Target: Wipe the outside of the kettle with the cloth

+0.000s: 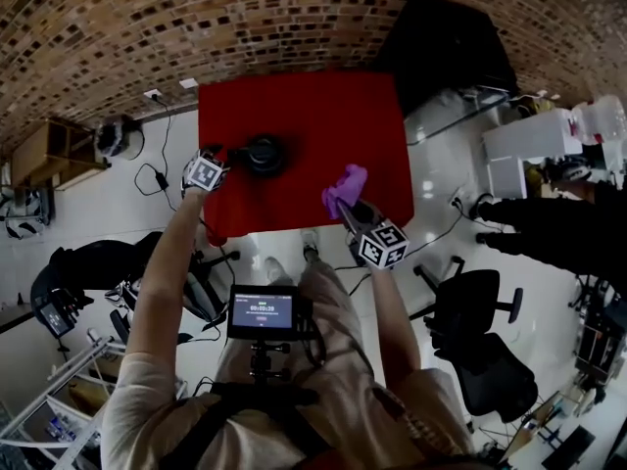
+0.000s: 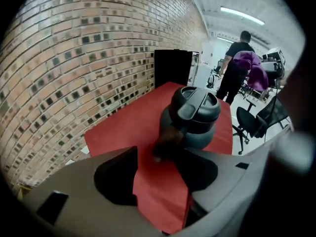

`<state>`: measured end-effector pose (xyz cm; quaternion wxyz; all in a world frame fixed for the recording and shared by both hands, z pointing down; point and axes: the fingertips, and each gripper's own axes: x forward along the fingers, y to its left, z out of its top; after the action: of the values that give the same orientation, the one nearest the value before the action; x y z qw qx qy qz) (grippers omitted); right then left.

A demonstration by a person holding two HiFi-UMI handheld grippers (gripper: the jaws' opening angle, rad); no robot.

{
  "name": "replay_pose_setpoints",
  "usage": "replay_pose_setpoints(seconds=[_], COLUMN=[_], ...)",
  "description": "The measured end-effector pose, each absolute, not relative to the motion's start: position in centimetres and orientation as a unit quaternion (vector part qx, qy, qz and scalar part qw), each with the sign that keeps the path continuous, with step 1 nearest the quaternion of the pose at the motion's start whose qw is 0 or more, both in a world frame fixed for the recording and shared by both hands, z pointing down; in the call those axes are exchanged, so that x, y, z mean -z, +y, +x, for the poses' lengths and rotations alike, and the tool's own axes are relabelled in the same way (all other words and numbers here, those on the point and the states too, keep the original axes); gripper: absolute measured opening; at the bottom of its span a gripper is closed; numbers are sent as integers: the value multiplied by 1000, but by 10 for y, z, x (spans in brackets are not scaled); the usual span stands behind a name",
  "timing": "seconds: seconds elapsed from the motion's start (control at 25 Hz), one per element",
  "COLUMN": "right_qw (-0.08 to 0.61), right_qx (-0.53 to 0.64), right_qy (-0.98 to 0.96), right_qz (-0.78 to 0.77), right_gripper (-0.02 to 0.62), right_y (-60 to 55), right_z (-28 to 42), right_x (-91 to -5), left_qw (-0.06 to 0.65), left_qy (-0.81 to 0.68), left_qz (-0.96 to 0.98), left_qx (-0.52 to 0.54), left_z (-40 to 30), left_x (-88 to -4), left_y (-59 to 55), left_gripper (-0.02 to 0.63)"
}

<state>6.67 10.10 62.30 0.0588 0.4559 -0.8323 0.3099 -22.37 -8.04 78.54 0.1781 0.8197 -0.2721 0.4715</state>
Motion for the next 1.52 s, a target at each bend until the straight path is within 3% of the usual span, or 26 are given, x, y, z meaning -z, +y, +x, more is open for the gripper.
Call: replay_pose_setpoints(seconds=[0.16,0.24,0.4,0.52,0.72,1.04,1.32,1.52], right_qw=[66,68,72,70,66,75,124,158], right_qx=[-323,-329,-338,-343,-347,-358,-372,-360], right_qy=[-827,-827,-827,-827,-831,-835,-833,-852], right_qz=[455,450,443,440,430,411,390,346], right_gripper=[97,97,97,97,97,98,98,97], right_y=[109,113,115,108,91,76,63,46], right_z=[70,70,70,70,59,48,39,10], right_x=[-631,-635,-644,-647,-652,-665,-693,-700], left_qw=[155,145,170,232,422,658,742,742], left_qy=[-211,-215,-208,-195,-228,-267,-373,-402], left_qz=[833,827,821,839,830,701,538,516], left_qx=[-487,-498,-504,-452,-285,-66,146,144], left_z=[-205,-208,-203,-175,-152,-160,-195,-196], left_x=[-803,-806,-800,-780,-766,-792,-840,-866], left_y=[-75,-74,-63,-53,-55,-30,14,41], left_gripper=[236,132,130,123,120,120,124,126])
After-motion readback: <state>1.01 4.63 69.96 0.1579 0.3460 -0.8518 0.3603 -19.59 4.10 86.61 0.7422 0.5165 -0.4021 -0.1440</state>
